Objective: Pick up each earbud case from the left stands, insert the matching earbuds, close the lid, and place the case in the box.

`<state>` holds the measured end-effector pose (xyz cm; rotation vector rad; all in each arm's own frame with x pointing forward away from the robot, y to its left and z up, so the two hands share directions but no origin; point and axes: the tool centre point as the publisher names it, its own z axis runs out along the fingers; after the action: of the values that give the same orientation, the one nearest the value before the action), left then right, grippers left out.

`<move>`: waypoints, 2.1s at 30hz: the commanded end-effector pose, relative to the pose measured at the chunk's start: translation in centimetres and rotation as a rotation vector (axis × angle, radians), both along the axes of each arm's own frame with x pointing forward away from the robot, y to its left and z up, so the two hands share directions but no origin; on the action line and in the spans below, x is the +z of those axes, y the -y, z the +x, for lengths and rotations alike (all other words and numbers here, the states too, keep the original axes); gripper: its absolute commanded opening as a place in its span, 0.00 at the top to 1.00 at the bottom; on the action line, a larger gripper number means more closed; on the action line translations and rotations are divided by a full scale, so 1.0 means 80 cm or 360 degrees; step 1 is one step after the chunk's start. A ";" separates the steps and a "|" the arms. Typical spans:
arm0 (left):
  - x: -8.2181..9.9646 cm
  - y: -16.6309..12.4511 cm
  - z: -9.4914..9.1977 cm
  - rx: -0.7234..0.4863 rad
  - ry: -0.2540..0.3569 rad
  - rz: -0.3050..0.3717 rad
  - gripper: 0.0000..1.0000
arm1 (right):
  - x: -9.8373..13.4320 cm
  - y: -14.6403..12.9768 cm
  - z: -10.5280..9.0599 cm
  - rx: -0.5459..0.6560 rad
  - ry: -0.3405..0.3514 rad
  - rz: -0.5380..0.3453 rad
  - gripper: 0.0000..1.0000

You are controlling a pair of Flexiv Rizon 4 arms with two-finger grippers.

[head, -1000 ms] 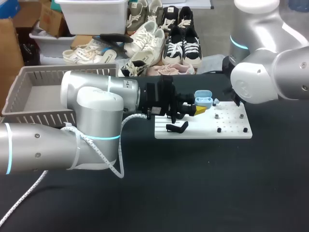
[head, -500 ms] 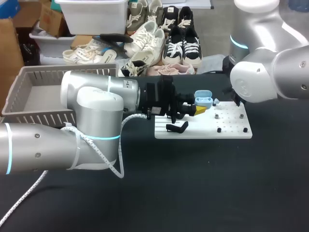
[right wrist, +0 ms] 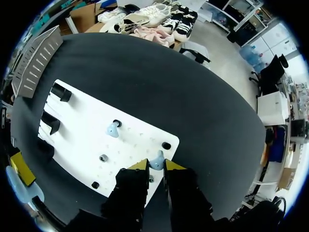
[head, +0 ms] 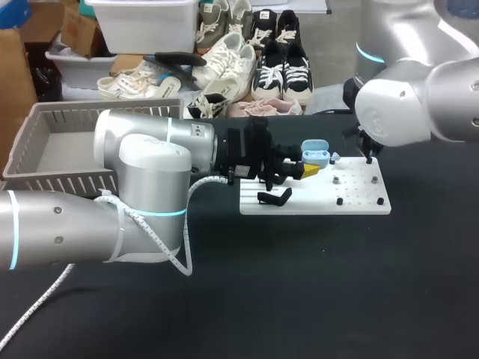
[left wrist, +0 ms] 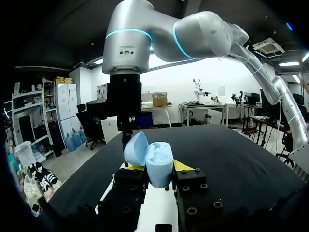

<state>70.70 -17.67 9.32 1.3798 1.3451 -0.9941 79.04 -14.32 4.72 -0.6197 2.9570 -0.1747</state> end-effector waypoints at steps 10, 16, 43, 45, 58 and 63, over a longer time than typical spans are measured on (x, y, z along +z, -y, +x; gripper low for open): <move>-0.001 0.000 -0.001 0.0002 0.0003 -0.0006 1.00 | 0.021 -0.004 -0.041 0.0031 -0.0023 0.0054 1.00; -0.001 0.000 -0.001 0.0002 0.0003 -0.0006 1.00 | 0.021 -0.004 -0.041 0.0031 -0.0023 0.0054 1.00; -0.001 0.000 -0.001 0.0002 0.0003 -0.0006 1.00 | 0.037 0.000 -0.051 -0.0481 -0.0158 0.0025 1.00; -0.001 0.000 -0.001 0.0002 0.0003 -0.0006 1.00 | 0.041 0.003 -0.056 -0.0680 -0.0210 0.0030 1.00; -0.001 0.000 -0.001 0.0002 0.0003 -0.0006 1.00 | 0.086 -0.014 -0.109 -0.1435 -0.0242 -0.0059 1.00; -0.001 0.000 -0.001 0.0002 0.0003 -0.0006 1.00 | 0.112 -0.023 -0.122 -0.1570 -0.0168 -0.0109 1.00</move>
<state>70.71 -17.67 9.32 1.3798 1.3451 -0.9941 70.01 -13.14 12.47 0.6200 3.1628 -0.2361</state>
